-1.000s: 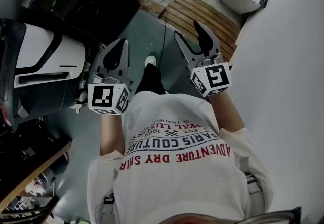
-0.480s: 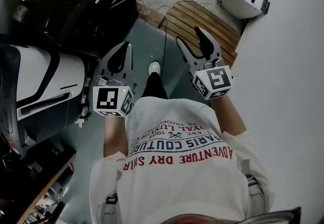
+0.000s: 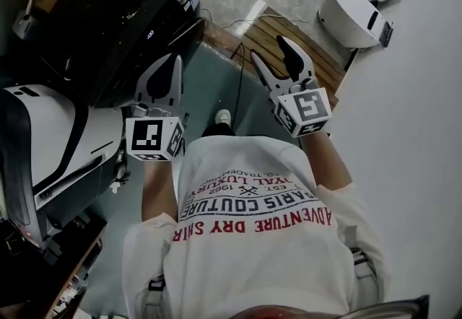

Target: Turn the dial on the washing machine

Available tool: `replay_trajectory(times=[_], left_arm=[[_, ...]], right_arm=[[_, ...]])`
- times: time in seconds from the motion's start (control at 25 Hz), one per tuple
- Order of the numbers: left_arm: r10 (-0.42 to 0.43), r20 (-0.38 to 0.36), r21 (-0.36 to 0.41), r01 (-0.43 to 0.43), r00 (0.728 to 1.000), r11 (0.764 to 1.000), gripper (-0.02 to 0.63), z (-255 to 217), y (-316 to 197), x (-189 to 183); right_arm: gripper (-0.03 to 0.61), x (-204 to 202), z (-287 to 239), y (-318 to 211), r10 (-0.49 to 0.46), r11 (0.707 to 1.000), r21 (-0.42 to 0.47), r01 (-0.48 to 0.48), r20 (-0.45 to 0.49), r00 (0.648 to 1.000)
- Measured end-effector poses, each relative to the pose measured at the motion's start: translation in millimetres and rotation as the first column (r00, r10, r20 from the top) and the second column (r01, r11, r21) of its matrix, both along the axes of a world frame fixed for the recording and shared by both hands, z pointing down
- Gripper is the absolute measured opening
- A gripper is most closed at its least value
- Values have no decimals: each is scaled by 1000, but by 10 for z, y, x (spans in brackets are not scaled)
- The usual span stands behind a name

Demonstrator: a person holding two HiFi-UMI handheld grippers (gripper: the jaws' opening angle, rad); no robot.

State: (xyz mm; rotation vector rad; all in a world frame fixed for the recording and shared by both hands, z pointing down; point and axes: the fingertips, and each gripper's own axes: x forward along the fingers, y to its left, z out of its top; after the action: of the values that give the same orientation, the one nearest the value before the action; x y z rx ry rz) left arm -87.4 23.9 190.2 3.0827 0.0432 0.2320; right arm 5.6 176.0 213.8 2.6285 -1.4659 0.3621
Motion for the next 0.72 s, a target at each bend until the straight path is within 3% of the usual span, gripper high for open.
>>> replay_trajectory(times=[0.24,0.44,0.56,0.72], left_arm=[[-79,65,-31,81,995,996,15,259,-360,227],[-189,102,-30,193,977,981,15,417,-534,372],[-278,120,-21,282,953,959,15,477,-588,444],[-392,138,-4,396,910,918,15,592,-579,540]], right_arm=[[287,366,202,-555,-105,994,-41,105,21,994],[288,717,391,-952,-225,972,-62,226,36,974],[293,938,496,-1161,-318,943,-89,321,43,947],[293,1152,666,-1443,-450,882,-138,451,42,892]])
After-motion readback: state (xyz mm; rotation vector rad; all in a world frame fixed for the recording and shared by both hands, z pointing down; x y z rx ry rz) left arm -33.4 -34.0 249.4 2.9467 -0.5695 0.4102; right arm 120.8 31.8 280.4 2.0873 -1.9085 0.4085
